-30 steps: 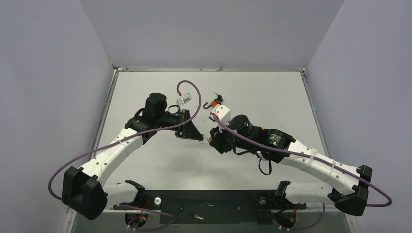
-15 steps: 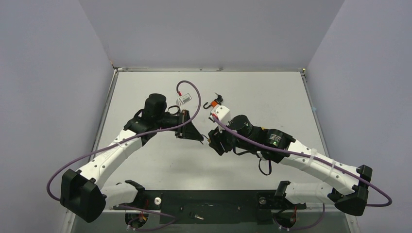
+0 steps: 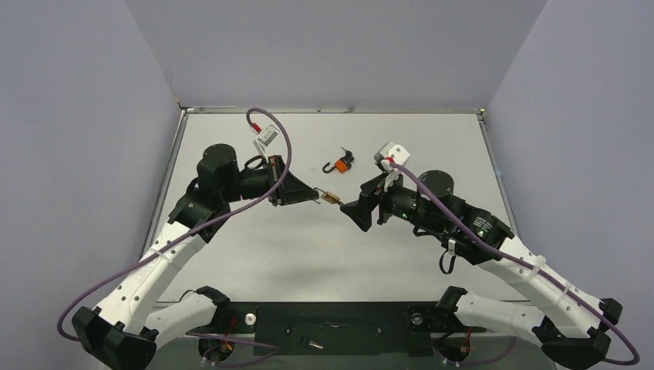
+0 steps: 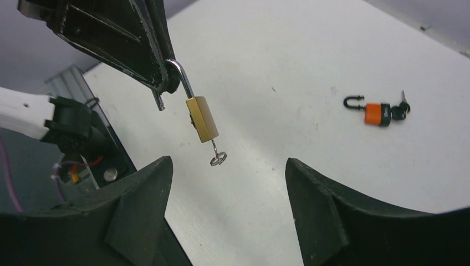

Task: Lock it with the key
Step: Pick up the lock from the center of the board.

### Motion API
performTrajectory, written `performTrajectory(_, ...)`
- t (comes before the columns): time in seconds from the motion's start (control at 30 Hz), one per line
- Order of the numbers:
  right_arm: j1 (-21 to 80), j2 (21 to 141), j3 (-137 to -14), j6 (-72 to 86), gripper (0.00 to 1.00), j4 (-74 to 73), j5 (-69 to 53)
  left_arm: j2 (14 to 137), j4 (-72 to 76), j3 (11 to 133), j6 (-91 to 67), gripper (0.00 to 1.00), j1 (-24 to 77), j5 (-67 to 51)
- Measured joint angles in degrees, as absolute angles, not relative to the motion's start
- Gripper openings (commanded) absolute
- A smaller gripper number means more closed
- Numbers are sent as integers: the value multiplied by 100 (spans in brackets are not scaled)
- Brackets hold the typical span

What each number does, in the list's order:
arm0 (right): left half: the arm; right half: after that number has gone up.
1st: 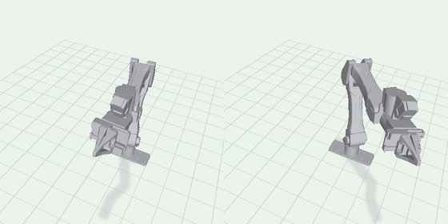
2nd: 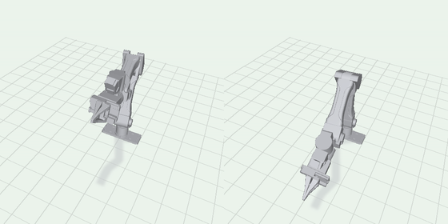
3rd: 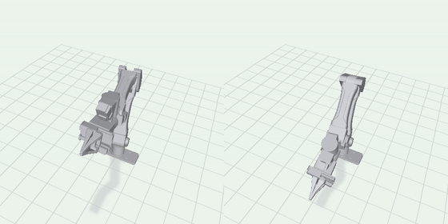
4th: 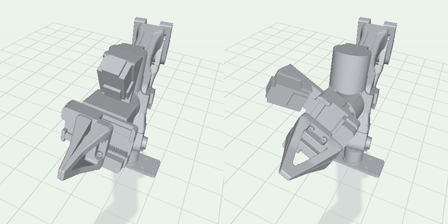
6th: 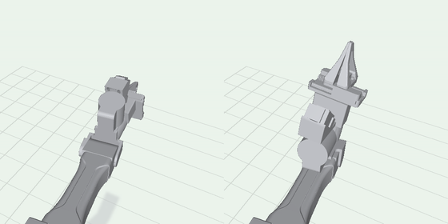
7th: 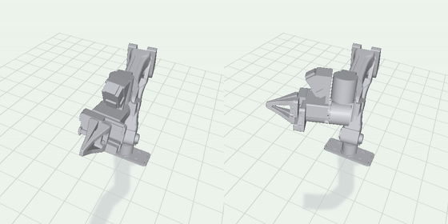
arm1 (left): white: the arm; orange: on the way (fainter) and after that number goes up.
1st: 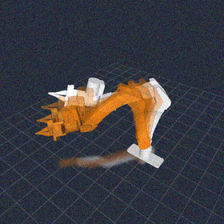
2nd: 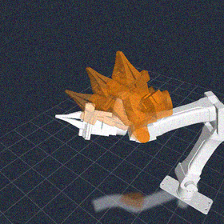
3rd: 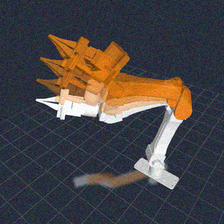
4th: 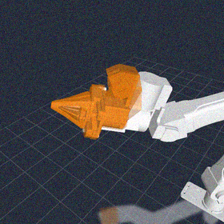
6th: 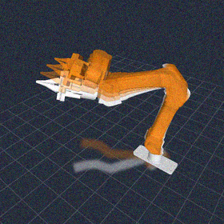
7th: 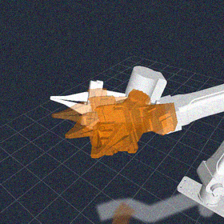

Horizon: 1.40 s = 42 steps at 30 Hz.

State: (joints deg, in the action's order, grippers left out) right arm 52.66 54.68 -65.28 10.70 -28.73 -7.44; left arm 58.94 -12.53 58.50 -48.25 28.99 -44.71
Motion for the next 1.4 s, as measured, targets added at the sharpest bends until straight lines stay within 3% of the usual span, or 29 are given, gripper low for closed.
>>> performTrajectory(0.37, 4718, 5677, -7317, 1417, 61, -1621, -2602, 5793, -1000, 7271, -5000, 0, 3463, -3688)
performTrajectory(0.53, 4718, 5896, -7723, 1529, 47, -1288, -2980, 5905, -1000, 7854, -4991, 0, 3750, -3334)
performTrajectory(0.7, 4718, 5900, -7771, 1723, 31, -989, -3157, 5961, -1007, 8149, -4976, 0, 3774, -3159)
performTrajectory(1.07, 4657, 5898, -7596, 2349, 24, -322, -3181, 5964, -956, 8202, -4976, 0, 3785, -3153)
performTrajectory(1.27, 4654, 5894, -7435, 2703, 0, 102, -3208, 5935, -886, 8200, -4971, 0, 3791, -3175)
performTrajectory(1.4, 4652, 5872, -7332, 2904, 0, 294, -3247, 5916, -882, 8200, -4923, 0, 3791, -3194)
